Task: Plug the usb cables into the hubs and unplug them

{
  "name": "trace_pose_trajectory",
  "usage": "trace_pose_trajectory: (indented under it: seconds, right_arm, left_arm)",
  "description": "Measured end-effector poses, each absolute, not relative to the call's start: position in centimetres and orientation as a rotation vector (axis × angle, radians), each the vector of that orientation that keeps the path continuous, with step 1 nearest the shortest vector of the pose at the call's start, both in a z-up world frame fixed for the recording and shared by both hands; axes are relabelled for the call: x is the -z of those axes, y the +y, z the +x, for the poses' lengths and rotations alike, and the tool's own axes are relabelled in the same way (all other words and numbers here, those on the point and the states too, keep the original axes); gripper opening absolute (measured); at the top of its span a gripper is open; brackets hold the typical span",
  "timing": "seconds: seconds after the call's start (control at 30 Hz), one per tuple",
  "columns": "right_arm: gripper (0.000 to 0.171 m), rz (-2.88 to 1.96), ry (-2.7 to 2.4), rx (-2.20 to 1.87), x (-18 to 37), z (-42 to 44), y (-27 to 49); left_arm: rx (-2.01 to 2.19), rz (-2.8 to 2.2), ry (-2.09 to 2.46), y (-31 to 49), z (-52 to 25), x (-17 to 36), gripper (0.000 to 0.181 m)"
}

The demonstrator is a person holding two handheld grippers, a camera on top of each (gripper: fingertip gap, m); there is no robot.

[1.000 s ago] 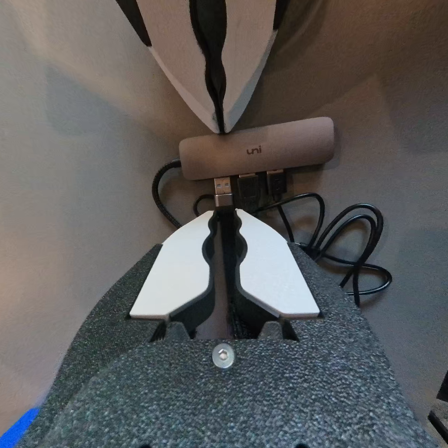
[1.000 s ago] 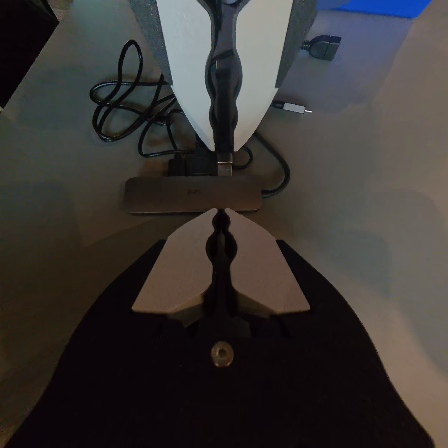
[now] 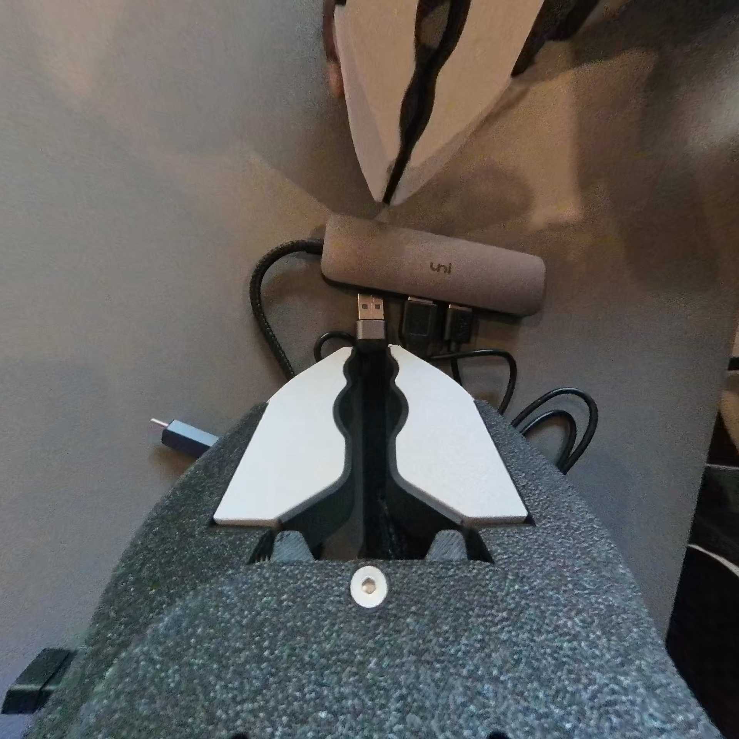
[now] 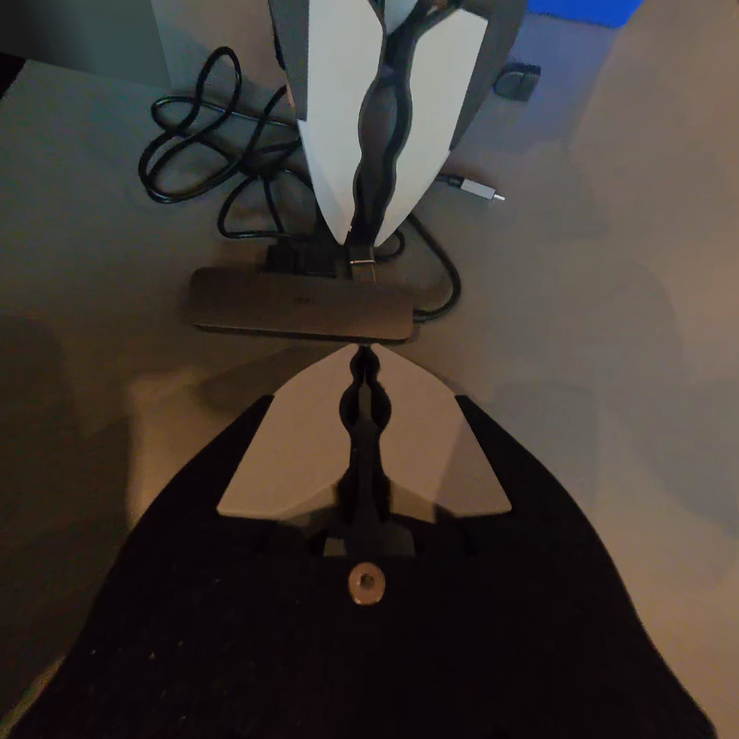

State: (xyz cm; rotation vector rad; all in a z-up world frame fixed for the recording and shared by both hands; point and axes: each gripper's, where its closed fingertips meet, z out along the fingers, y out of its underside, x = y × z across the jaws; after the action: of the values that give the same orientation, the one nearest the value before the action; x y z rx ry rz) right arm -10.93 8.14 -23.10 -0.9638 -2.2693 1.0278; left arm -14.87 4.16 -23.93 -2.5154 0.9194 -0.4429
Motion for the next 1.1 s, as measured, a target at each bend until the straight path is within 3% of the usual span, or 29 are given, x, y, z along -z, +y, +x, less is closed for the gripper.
trace_pose_trajectory:
  seconds: [0.37, 1.1]
  right_arm:
    - [0.000, -1.006, -2.394, -0.894, 24.06, -11.37, 7.60]
    - [0.000, -0.989, -2.402, -0.917, 24.04, -11.53, 7.41]
  left_arm:
    - [0.625, -2.345, 0.933, 3.99, -14.79, 23.69, 0.013]
    - [0.603, -2.308, 0.878, 3.94, -14.90, 23.56, 0.013]
